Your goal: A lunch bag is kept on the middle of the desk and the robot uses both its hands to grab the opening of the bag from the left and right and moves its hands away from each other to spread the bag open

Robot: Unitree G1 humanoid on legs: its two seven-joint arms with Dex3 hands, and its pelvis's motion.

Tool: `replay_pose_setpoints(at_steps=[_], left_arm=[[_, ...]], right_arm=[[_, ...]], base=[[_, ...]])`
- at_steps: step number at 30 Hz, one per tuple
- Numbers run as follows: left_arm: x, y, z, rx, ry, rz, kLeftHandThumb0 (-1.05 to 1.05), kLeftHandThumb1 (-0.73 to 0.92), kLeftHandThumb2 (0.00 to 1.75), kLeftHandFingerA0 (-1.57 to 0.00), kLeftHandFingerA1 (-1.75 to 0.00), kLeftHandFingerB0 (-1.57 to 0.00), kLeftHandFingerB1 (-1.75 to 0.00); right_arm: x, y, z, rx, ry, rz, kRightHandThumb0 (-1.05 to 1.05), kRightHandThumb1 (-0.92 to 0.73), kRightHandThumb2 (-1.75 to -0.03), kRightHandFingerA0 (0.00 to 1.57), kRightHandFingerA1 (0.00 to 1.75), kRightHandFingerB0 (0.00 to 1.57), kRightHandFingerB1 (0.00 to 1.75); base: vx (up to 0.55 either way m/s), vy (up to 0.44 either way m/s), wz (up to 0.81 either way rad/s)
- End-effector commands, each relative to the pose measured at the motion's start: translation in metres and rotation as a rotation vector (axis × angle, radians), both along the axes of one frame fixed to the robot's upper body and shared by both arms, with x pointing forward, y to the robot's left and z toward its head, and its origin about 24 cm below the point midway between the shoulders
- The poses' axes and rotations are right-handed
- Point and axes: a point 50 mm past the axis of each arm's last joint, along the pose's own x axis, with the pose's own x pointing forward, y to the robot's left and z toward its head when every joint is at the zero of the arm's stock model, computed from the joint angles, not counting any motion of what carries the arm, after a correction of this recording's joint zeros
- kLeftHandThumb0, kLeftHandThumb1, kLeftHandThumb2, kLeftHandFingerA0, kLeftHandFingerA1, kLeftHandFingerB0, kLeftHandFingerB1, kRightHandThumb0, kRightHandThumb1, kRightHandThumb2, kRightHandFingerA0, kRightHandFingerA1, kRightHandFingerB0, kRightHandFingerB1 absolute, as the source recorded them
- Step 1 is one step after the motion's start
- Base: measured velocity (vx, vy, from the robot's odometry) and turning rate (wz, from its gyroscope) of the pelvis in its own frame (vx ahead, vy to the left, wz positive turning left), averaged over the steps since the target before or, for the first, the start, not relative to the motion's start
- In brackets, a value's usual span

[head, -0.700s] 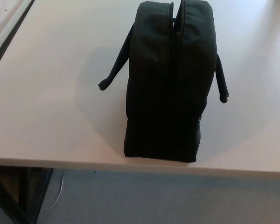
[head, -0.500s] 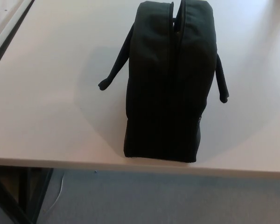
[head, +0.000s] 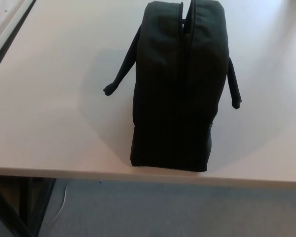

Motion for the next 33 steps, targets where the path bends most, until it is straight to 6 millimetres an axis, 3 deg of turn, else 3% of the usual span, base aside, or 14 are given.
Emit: replay_pose_setpoints(at_steps=[1,3,4,5,6,8,9,11,12,14,15,21,27,33], left_arm=[[0.053,0.025,0.123,0.096,-0.701,-0.224,-0.14,0.52,0.55,-0.47,-0.36,-0.34,-0.32],[0.069,0.028,0.144,0.149,-0.765,-0.277,-0.11,0.51,0.55,-0.48,-0.37,-0.34,-0.32],[0.083,0.03,0.165,0.201,-0.83,-0.298,-0.17,0.53,0.57,-0.45,-0.35,-0.37,-0.33],[0.092,0.03,0.179,0.237,-0.878,-0.316,-0.12,0.54,0.56,-0.45,-0.35,-0.37,-0.33],[0.099,0.03,0.192,0.286,-0.926,-0.339,-0.12,0.53,0.57,-0.44,-0.35,-0.35,-0.32],[0.105,0.03,0.207,0.346,-0.986,-0.361,-0.12,0.52,0.56,-0.42,-0.35,-0.35,-0.32],[0.114,0.028,0.225,0.394,-1.052,-0.392,-0.22,0.52,0.57,-0.39,-0.34,-0.3,-0.33],[0.125,0.025,0.245,0.439,-1.11,-0.422,-0.25,0.52,0.58,-0.41,-0.35,-0.32,-0.33],[0.131,0.021,0.256,0.449,-1.155,-0.437,-0.26,0.54,0.58,-0.42,-0.35,-0.33,-0.33],[0.138,0.016,0.27,0.475,-1.219,-0.458,-0.22,0.54,0.56,-0.44,-0.34,-0.35,-0.33],[0.142,0.013,0.278,0.5,-1.254,-0.475,-0.19,0.54,0.56,-0.44,-0.34,-0.35,-0.32],[0.167,-0.001,0.318,0.588,-1.338,-0.496,-0.07,0.45,0.53,-0.48,-0.38,-0.4,-0.33],[0.196,-0.006,0.319,0.759,-1.253,-0.507,-0.08,0.41,0.52,-0.53,-0.4,-0.45,-0.36],[0.222,-0.016,0.277,0.87,-1.078,-0.649,-0.16,0.45,0.56,-0.52,-0.38,-0.43,-0.36]], right_arm=[[0.029,0.001,0.143,-0.302,-0.59,0.332,-0.47,-0.54,-0.9,0.41,0.56,0.2,0.46],[0.042,0.003,0.162,-0.345,-0.638,0.355,-0.48,-0.53,-0.88,0.36,0.54,0.2,0.45],[0.057,0.004,0.177,-0.383,-0.685,0.383,-0.44,-0.7,-0.6,0.45,0.43,0.29,0.34],[0.066,0.004,0.188,-0.407,-0.708,0.391,-0.45,-0.69,-0.6,0.42,0.41,0.28,0.33],[0.074,0.004,0.197,-0.512,-0.757,0.356,-0.53,-0.56,-0.74,0.82,0.6,0.27,0.41],[0.084,0.003,0.205,-0.649,-0.833,0.315,-0.44,-0.67,-0.6,0.71,0.45,0.24,0.31],[0.099,0.003,0.212,-0.625,-0.845,0.323,-0.47,-0.67,-0.61,0.98,0.51,0.22,0.3],[0.117,0.004,0.224,-0.595,-0.842,0.329,-0.54,-0.55,-0.77,1.0,0.66,0.17,0.39],[0.127,0.006,0.232,-0.58,-0.844,0.35,-0.51,-0.54,-0.8,0.76,0.75,0.16,0.4],[0.138,0.009,0.244,-0.553,-0.839,0.376,-0.46,-0.7,-0.63,0.79,0.54,0.25,0.32],[0.143,0.011,0.252,-0.54,-0.839,0.399,-0.47,-0.7,-0.61,0.43,0.41,0.27,0.33],[0.161,0.021,0.281,-0.586,-0.818,0.497,-0.37,-0.62,-0.59,0.36,0.41,0.31,0.34],[0.19,0.018,0.281,-0.754,-0.624,0.563,-0.41,-0.44,-0.78,0.39,0.51,0.31,0.46],[0.211,0.024,0.268,-0.857,-0.488,0.666,-0.45,-0.49,-0.8,0.44,0.5,0.4,0.47]], base=[[0.0,0.0,0.0],[0.0,0.0,0.0],[0.0,0.0,0.0],[0.0,0.0,0.0],[0.0,0.0,0.0],[0.0,0.0,0.0],[0.0,0.0,0.0],[0.0,0.0,0.0],[0.0,0.0,0.0],[0.0,0.0,0.0],[0.0,0.0,0.0],[0.0,0.0,0.0],[0.0,0.0,0.0],[0.0,0.0,0.0]])
